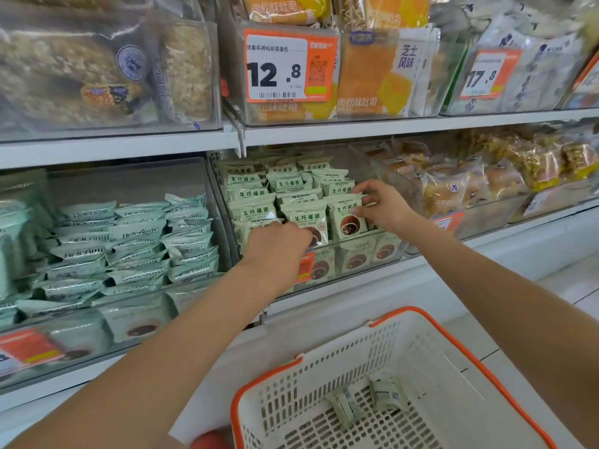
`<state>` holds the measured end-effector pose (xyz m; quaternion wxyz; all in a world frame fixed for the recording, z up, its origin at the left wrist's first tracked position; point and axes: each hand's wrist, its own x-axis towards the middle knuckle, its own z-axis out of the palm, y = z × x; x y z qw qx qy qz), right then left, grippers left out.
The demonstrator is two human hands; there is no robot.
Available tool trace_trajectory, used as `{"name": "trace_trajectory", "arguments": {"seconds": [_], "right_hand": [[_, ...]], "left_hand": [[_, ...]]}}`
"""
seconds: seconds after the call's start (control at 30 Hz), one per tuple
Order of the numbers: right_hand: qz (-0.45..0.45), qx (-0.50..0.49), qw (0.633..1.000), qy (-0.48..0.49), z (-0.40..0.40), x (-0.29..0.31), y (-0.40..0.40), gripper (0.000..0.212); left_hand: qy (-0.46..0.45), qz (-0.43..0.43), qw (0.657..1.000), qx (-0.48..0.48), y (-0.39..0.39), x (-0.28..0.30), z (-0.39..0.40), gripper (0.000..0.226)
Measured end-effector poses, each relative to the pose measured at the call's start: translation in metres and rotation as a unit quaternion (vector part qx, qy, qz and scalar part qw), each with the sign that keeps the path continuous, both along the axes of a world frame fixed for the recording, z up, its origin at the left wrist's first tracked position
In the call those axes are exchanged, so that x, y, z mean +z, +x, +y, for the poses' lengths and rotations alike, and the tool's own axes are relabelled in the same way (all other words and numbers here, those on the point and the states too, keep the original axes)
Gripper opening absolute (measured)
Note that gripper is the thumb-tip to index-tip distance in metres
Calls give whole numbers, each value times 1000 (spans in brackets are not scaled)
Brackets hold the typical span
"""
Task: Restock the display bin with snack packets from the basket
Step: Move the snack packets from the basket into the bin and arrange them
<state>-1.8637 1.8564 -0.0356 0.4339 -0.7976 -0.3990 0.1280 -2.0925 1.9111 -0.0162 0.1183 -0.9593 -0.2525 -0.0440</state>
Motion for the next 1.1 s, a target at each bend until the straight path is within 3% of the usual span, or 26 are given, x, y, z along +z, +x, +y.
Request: {"name": "trace_trajectory", "arguments": {"seconds": [0.23, 0.47, 0.7, 0.87, 1.1], "right_hand": [[54, -44, 994, 89, -5, 13, 7, 16], [38, 15, 999, -11, -15, 27, 3, 13], [-8, -75, 996, 39, 3, 11, 1, 9], [-15, -49, 999, 15, 2, 6, -2, 20], [34, 1, 996, -79, -8, 8, -7, 76]], "left_hand": [[-3, 3, 1000, -4, -1, 1, -1, 25], [-7, -6, 1000, -7, 1, 0, -2, 28], [-8, -9, 1000, -9, 1, 1, -5, 30], [-8, -11, 1000, -11, 1, 1, -4, 31], [-6, -17, 1000, -15, 0, 1, -5, 33]]}}
